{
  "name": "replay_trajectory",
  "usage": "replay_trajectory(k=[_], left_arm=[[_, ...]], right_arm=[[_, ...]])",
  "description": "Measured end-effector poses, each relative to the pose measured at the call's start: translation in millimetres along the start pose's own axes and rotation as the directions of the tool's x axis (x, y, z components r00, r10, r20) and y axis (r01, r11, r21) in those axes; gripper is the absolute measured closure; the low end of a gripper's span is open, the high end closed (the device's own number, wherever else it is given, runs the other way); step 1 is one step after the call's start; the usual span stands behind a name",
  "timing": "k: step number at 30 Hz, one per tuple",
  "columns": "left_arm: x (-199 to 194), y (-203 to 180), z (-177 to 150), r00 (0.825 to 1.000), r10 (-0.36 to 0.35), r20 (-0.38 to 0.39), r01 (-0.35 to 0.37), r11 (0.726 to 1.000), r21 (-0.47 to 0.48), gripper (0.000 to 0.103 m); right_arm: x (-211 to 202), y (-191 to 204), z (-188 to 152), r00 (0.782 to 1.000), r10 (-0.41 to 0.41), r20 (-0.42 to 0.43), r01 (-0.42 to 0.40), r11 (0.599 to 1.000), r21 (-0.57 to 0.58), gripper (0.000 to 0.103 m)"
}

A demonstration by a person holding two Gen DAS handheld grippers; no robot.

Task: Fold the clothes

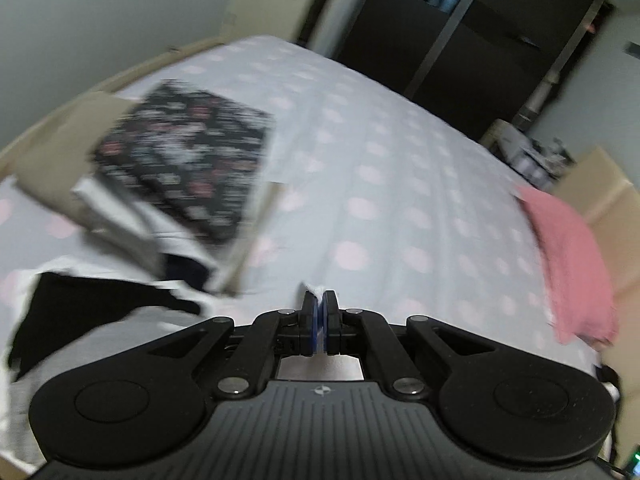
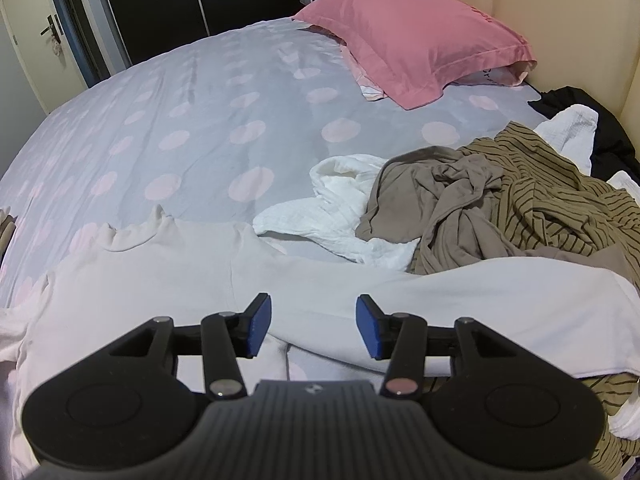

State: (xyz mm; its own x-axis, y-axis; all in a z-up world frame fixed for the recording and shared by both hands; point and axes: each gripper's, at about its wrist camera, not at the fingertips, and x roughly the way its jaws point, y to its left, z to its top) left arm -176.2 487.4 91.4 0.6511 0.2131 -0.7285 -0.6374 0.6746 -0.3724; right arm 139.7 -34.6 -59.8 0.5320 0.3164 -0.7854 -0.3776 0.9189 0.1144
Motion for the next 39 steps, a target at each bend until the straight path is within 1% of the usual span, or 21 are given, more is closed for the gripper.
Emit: replay_trajectory(k=[3,6,8,10,13,16,18,21,26,29,30,31,32,33,34,37,39], left_arm=[[6.2,-30.3,3.2,0.997,-0.067,-0.025,0.068,0.997,0.047,0.102],[21.7,-70.8,-8.0,0.986,-0.134,-0.097,0.145,0.982,0.119,0.102],[35.5,-96.2,-20.7,0.973,-0.168,-0.156,0.193,0.968,0.16,0.102],[52.2,-121.6,-35.3,0.956,-0.193,-0.221,0.237,0.952,0.195,0.102],[79.3,-155.8,-59.3,0.929,-0.202,-0.309,0.281,0.93,0.238,0.102],[107.9,-182.7,-83.5,0.907,-0.197,-0.373,0.308,0.913,0.266,0.102],[127.1,-196.2,-97.1,0.891,-0.197,-0.408,0.322,0.909,0.264,0.102],[156.0,-211.2,-113.3,0.874,-0.192,-0.446,0.331,0.908,0.257,0.102],[198.7,-223.8,-133.1,0.844,-0.191,-0.501,0.341,0.912,0.228,0.102],[220.4,-233.5,-142.9,0.825,-0.188,-0.533,0.353,0.908,0.225,0.102],[225.4,-236.0,-145.1,0.818,-0.195,-0.542,0.362,0.906,0.22,0.098],[228.2,-237.2,-146.2,0.813,-0.203,-0.546,0.369,0.905,0.213,0.086],[230.1,-237.7,-147.0,0.811,-0.208,-0.547,0.372,0.905,0.206,0.08],[231.9,-238.3,-147.7,0.808,-0.214,-0.548,0.375,0.905,0.2,0.069],[231.9,-238.1,-147.7,0.811,-0.214,-0.544,0.374,0.905,0.201,0.063],[225.7,-229.6,-143.0,0.825,-0.21,-0.524,0.368,0.904,0.217,0.062],[218.3,-217.5,-135.8,0.835,-0.202,-0.512,0.356,0.908,0.221,0.062]], right_arm=[[1.0,0.3,-0.1,1.0,0.002,-0.004,-0.002,1.0,-0.002,0.052],[2.8,2.0,-0.9,1.0,0.005,-0.012,-0.005,1.0,-0.01,0.051],[4.5,3.9,-1.9,1.0,0.007,-0.018,-0.008,1.0,-0.021,0.051],[5.8,6.1,-2.5,1.0,0.008,-0.022,-0.009,0.999,-0.034,0.051],[6.8,10.4,-3.3,1.0,0.006,-0.023,-0.007,0.998,-0.058,0.051],[8.3,15.5,-4.7,1.0,0.002,-0.021,-0.004,0.996,-0.086,0.051],[9.5,19.4,-5.7,1.0,0.0,-0.021,-0.002,0.994,-0.105,0.051],[12.6,28.4,-8.5,1.0,0.007,-0.03,-0.011,0.99,-0.14,0.051],[18.1,46.0,-13.9,0.999,0.02,-0.05,-0.03,0.978,-0.208,0.051],[21.3,56.1,-16.0,0.998,0.036,-0.06,-0.05,0.969,-0.242,0.051],[22.1,59.7,-16.2,0.997,0.043,-0.064,-0.058,0.966,-0.251,0.051],[22.7,63.9,-16.1,0.996,0.051,-0.067,-0.066,0.964,-0.257,0.051],[23.0,68.8,-15.9,0.996,0.058,-0.07,-0.075,0.962,-0.262,0.051],[23.0,74.3,-16.1,0.995,0.071,-0.074,-0.088,0.96,-0.266,0.051],[23.1,80.9,-16.4,0.992,0.092,-0.083,-0.111,0.957,-0.267,0.051],[23.6,100.5,-17.8,0.982,0.154,-0.109,-0.179,0.946,-0.269,0.052],[24.8,114.4,-19.8,0.97,0.204,-0.133,-0.233,0.936,-0.262,0.055]])
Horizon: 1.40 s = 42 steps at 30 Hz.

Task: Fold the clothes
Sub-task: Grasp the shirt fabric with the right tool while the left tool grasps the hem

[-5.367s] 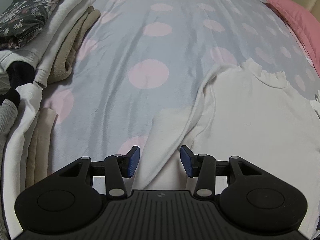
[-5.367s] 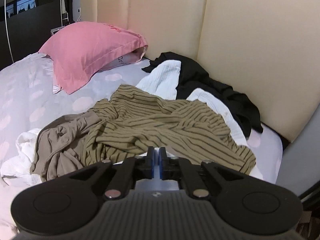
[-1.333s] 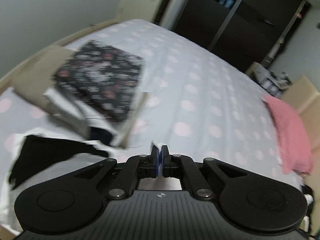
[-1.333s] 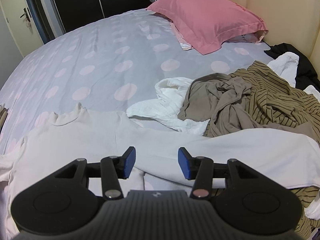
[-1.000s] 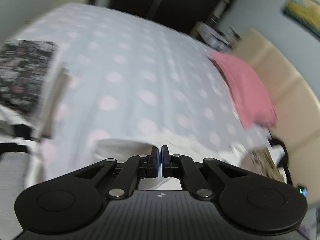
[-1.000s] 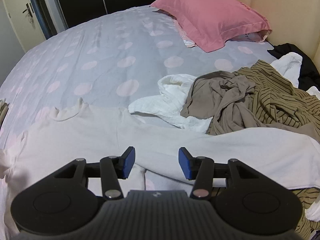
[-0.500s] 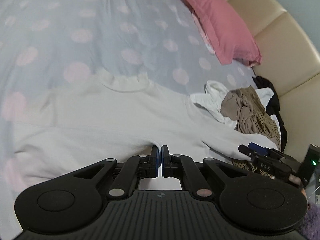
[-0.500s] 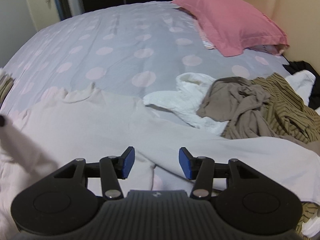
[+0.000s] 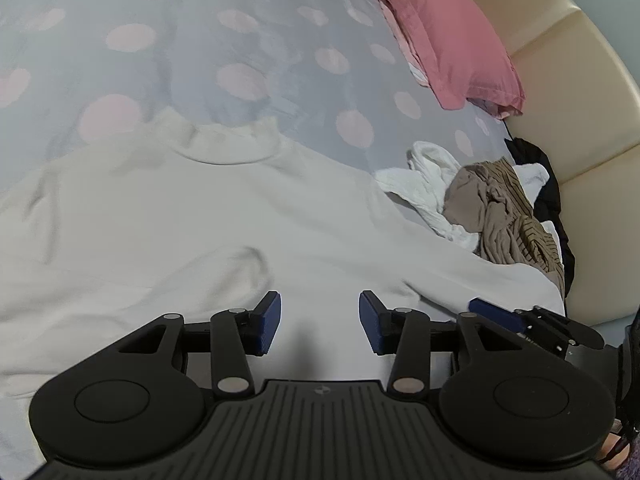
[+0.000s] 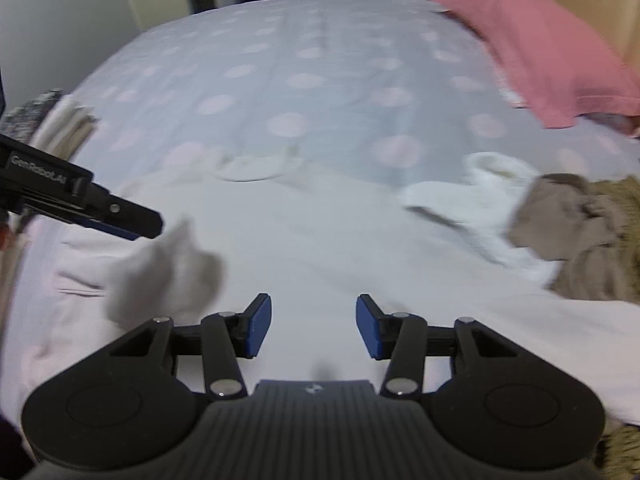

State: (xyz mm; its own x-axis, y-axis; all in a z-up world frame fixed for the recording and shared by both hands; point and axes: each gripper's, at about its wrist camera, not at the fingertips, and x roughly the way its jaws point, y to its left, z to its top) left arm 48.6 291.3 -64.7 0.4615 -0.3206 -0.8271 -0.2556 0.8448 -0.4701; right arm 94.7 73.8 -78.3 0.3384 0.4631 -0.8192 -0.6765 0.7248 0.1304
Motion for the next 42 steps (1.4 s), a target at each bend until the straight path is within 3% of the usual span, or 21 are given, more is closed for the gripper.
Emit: replay_trajectory(k=[4,8,12,17,23,28,31,35,40,42], left_arm=[[-32.8,28.4,-7.6,0.997,0.059,0.042,-0.059,0.998,-0.002,0.059],[-61.7,63.2,-19.6,0.986,0.146,0.078,-0.145,0.989,-0.021,0.058],[-78.4,103.6,-35.4,0.978,0.182,0.097,-0.173,0.98,-0.094,0.058],[-80.3,153.1,-46.5,0.968,0.235,0.092,-0.211,0.954,-0.214,0.058],[-85.4,189.4,-32.3,0.947,0.285,0.15,-0.234,0.928,-0.29,0.058],[-77.9,215.2,-19.8,0.939,0.297,0.174,-0.225,0.912,-0.345,0.057],[-66.8,223.3,-14.7,0.942,0.291,0.169,-0.215,0.906,-0.365,0.057],[-48.4,230.2,-7.2,0.948,0.279,0.155,-0.204,0.902,-0.381,0.059],[-39.2,228.6,0.0,0.944,0.287,0.163,-0.214,0.908,-0.361,0.097],[-50.0,223.2,2.6,0.93,0.306,0.204,-0.22,0.908,-0.357,0.099]], right_arm=[[10.3,37.9,5.2,0.996,0.091,-0.012,-0.091,0.995,-0.046,0.057],[32.0,78.7,4.5,0.991,0.128,-0.039,-0.132,0.984,-0.12,0.057],[53.8,119.6,3.9,0.984,0.164,-0.069,-0.174,0.966,-0.191,0.055],[80.9,170.6,3.1,0.973,0.204,-0.109,-0.227,0.934,-0.277,0.044],[120.1,192.4,4.4,0.976,0.161,-0.147,-0.2,0.93,-0.309,0.042],[146.1,199.4,1.7,0.979,0.102,-0.176,-0.157,0.928,-0.337,0.045],[132.6,182.8,9.1,0.982,0.118,-0.149,-0.158,0.942,-0.297,0.076],[107.3,156.4,23.6,0.985,0.143,-0.095,-0.161,0.961,-0.226,0.086],[75.6,123.3,41.6,0.985,0.168,-0.024,-0.17,0.976,-0.135,0.087],[63.0,110.1,48.8,0.984,0.176,0.005,-0.175,0.98,-0.099,0.087]])
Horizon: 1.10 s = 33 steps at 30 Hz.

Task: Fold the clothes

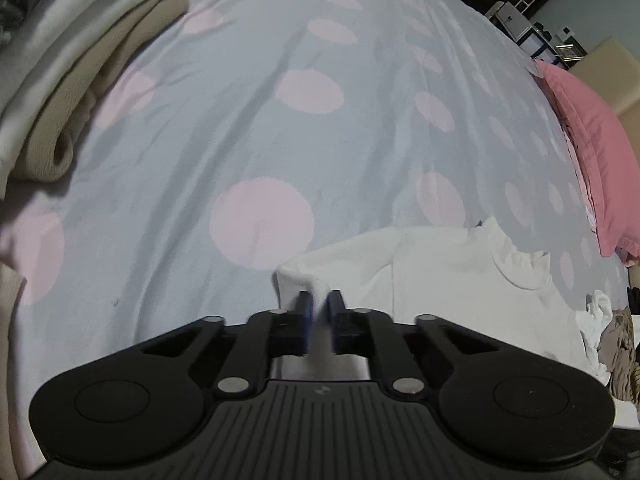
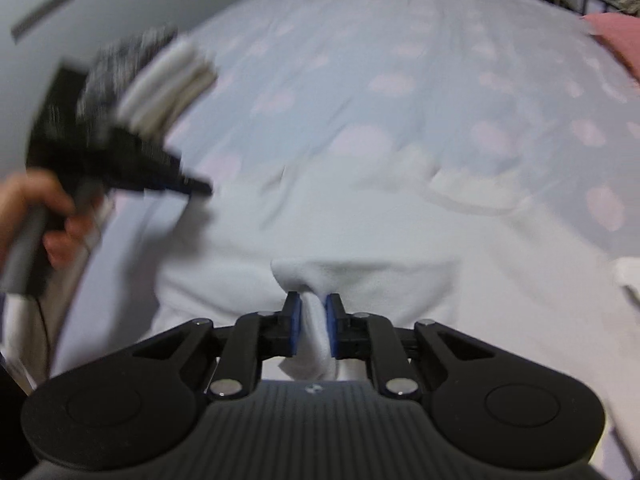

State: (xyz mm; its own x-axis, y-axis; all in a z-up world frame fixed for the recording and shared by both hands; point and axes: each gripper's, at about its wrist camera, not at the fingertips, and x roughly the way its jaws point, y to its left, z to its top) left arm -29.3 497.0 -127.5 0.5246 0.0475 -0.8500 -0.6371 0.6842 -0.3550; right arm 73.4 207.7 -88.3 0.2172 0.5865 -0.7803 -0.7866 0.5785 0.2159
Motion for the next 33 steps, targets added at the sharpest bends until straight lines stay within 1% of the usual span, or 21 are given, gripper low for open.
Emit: replay_trajectory(k=[5,7,10,12,14,16,17,19,25,28,29,31,33], left_arm=[[-27.9,-8.8,9.9,0.993,0.012,0.118,-0.013,1.0,0.012,0.1],[-37.5,-11.1,13.5,0.987,0.01,0.158,-0.012,1.0,0.015,0.1],[-36.7,-10.6,15.2,0.986,-0.002,0.166,-0.001,1.0,0.015,0.1],[-30.9,-12.0,15.3,0.988,0.011,0.156,-0.015,1.0,0.024,0.1],[-24.1,-15.5,14.2,0.99,0.009,0.142,-0.014,0.999,0.038,0.1],[-17.5,-20.8,14.4,0.993,-0.022,0.115,0.016,0.998,0.054,0.097],[-15.7,-23.4,13.9,0.994,-0.04,0.102,0.034,0.998,0.06,0.095],[-14.3,-27.2,11.0,0.995,-0.058,0.082,0.051,0.995,0.08,0.081],[-20.2,-33.0,-5.3,0.999,-0.021,0.026,0.016,0.981,0.192,0.069],[-22.1,-27.8,-22.6,0.999,-0.006,-0.034,0.014,0.971,0.239,0.06],[-22.0,-25.9,-28.9,0.998,-0.004,-0.055,0.017,0.968,0.249,0.059],[-19.1,-21.5,-40.6,0.996,-0.011,-0.091,0.034,0.967,0.251,0.056],[-13.8,-14.3,-44.6,0.994,-0.038,-0.099,0.058,0.977,0.206,0.056]], right_arm=[[-37.6,-30.1,14.9,0.997,0.003,0.077,-0.011,0.995,0.094,0.087],[-56.0,-51.1,16.8,0.992,-0.027,0.12,0.008,0.988,0.153,0.088],[-72.8,-82.7,15.3,0.985,-0.083,0.151,0.045,0.97,0.24,0.088],[-81.5,-103.6,12.7,0.98,-0.12,0.156,0.07,0.952,0.297,0.088],[-86.1,-121.9,9.4,0.977,-0.158,0.145,0.1,0.934,0.342,0.088],[-86.7,-135.5,5.9,0.972,-0.194,0.129,0.133,0.918,0.373,0.088],[-85.5,-137.1,5.3,0.973,-0.194,0.123,0.136,0.917,0.375,0.088],[-83.1,-140.5,4.2,0.974,-0.195,0.112,0.14,0.915,0.379,0.088],[-75.8,-150.7,0.9,0.977,-0.197,0.076,0.153,0.908,0.39,0.088],[-72.2,-155.8,-0.7,0.978,-0.198,0.058,0.16,0.905,0.395,0.088],[-71.0,-157.5,-1.2,0.979,-0.198,0.052,0.162,0.903,0.397,0.088],[-69.1,-160.3,-2.3,0.979,-0.199,0.042,0.166,0.901,0.401,0.088],[-70.2,-160.2,-3.3,0.979,-0.2,0.041,0.167,0.898,0.408,0.088]])
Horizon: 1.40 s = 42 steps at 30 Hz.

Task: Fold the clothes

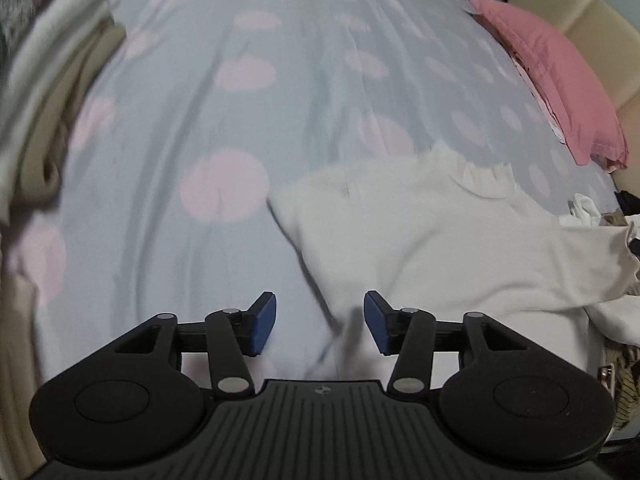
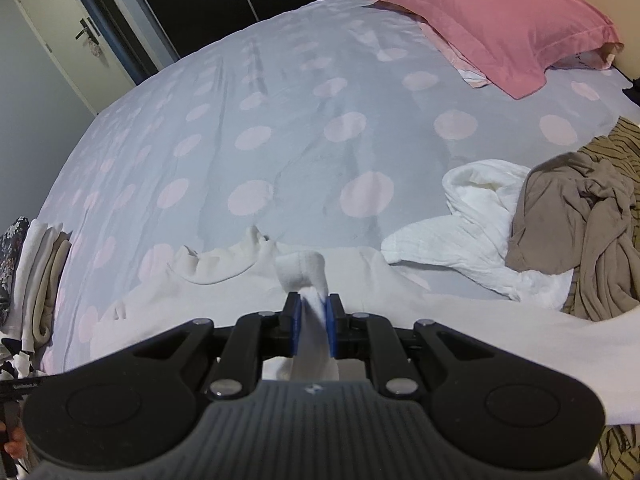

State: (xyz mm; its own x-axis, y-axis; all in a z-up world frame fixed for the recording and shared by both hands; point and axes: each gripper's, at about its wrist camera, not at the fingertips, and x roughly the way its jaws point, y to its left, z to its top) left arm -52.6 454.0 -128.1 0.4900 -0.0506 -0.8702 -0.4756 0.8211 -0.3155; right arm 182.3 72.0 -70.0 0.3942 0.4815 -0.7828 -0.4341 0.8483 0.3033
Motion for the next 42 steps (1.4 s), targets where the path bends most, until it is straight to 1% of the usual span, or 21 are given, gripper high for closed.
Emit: replay_trajectory(k=[3,6,9,11,12,13,15,18,20,21,22,23,26,28,31,32,34,37,39,41,42], left_arm=[[6.7,16.1,4.4,0.998,-0.043,0.044,0.048,0.992,-0.117,0.056],[13.4,31.8,17.9,0.994,-0.064,0.093,0.084,0.968,-0.237,0.056],[27.5,40.8,29.3,0.991,-0.068,0.113,0.101,0.943,-0.317,0.056],[40.4,40.9,32.0,0.993,-0.066,0.1,0.097,0.937,-0.336,0.057],[45.9,39.6,32.6,0.994,-0.056,0.092,0.083,0.939,-0.334,0.062],[51.4,38.3,33.2,0.995,-0.045,0.084,0.07,0.941,-0.332,0.076],[51.5,33.6,35.5,0.994,-0.025,0.105,0.056,0.952,-0.302,0.098],[29.4,22.1,44.1,0.979,-0.034,0.199,0.079,0.972,-0.221,0.099],[15.3,13.0,51.0,0.973,-0.032,0.228,0.066,0.988,-0.143,0.099],[8.3,8.4,54.5,0.97,-0.032,0.242,0.059,0.993,-0.103,0.099],[1.2,3.9,58.0,0.966,-0.033,0.256,0.051,0.997,-0.064,0.099],[2.3,2.2,58.9,0.968,-0.016,0.25,0.028,0.999,-0.045,0.099],[21.3,2.9,56.7,0.979,0.068,0.191,-0.064,0.998,-0.026,0.099],[34.2,4.4,52.6,0.984,0.093,0.151,-0.09,0.996,-0.027,0.098],[35.8,-0.2,49.6,0.984,0.115,0.134,-0.113,0.993,-0.021,0.096],[35.4,-2.1,48.8,0.984,0.123,0.131,-0.121,0.992,-0.018,0.093],[34.7,-6.0,47.1,0.983,0.137,0.124,-0.137,0.991,-0.012,0.078],[27.6,-6.8,42.1,0.984,0.141,0.112,-0.141,0.99,-0.013,0.065],[26.3,-5.9,37.5,0.987,0.133,0.087,-0.133,0.991,-0.01,0.059],[25.5,-5.3,32.0,0.991,0.122,0.06,-0.122,0.993,-0.003,0.058],[25.0,-5.2,28.8,0.992,0.114,0.045,-0.114,0.993,0.004,0.057]], right_arm=[[-1.8,-0.7,-1.2,1.0,-0.002,0.001,0.002,1.0,0.01,0.088],[-4.0,-1.8,-2.7,1.0,0.001,0.009,-0.001,1.0,0.015,0.087],[-2.2,-5.1,-3.5,1.0,-0.002,0.005,0.002,1.0,0.019,0.087],[0.1,-7.8,-3.7,1.0,-0.007,-0.002,0.007,1.0,0.02,0.087],[1.3,-9.3,-3.9,1.0,-0.009,-0.005,0.009,1.0,0.021,0.087],[2.1,-11.0,-4.1,1.0,-0.011,-0.009,0.011,1.0,0.021,0.087],[1.3,-15.1,-3.7,1.0,-0.012,-0.011,0.013,1.0,0.027,0.087],[-5.3,-22.5,-1.4,1.0,0.024,-0.008,-0.023,0.998,0.059,0.087],[-9.6,-30.3,0.3,0.997,0.072,-0.011,-0.071,0.992,0.106,0.087],[-8.4,-34.5,0.2,0.997,0.078,-0.021,-0.074,0.99,0.123,0.087],[-4.3,-38.1,-0.5,0.997,0.062,-0.037,-0.056,0.99,0.131,0.087],[-0.1,-41.7,-1.3,0.998,0.046,-0.053,-0.038,0.99,0.139,0.087],[17.9,-51.1,-4.7,0.995,-0.001,-0.103,0.016,0.989,0.144,0.087],[28.9,-56.0,-7.3,0.992,-0.016,-0.123,0.034,0.989,0.141,0.087],[40.8,-59.6,-9.8,0.991,-0.041,-0.13,0.058,0.99,0.127,0.087],[44.3,-59.9,-10.1,0.99,-0.054,-0.13,0.07,0.991,0.118,0.085],[50.5,-61.1,-10.4,0.988,-0.085,-0.128,0.098,0.99,0.102,0.083],[52.9,-67.2,-9.0,0.98,-0.165,-0.111,0.177,0.978,0.106,0.082],[53.3,-73.0,-8.9,0.978,-0.175,-0.113,0.19,0.972,0.135,0.079],[53.6,-74.9,-9.9,0.977,-0.174,-0.12,0.191,0.971,0.147,0.064],[53.7,-74.9,-10.6,0.977,-0.174,-0.123,0.191,0.97,0.149,0.06]])
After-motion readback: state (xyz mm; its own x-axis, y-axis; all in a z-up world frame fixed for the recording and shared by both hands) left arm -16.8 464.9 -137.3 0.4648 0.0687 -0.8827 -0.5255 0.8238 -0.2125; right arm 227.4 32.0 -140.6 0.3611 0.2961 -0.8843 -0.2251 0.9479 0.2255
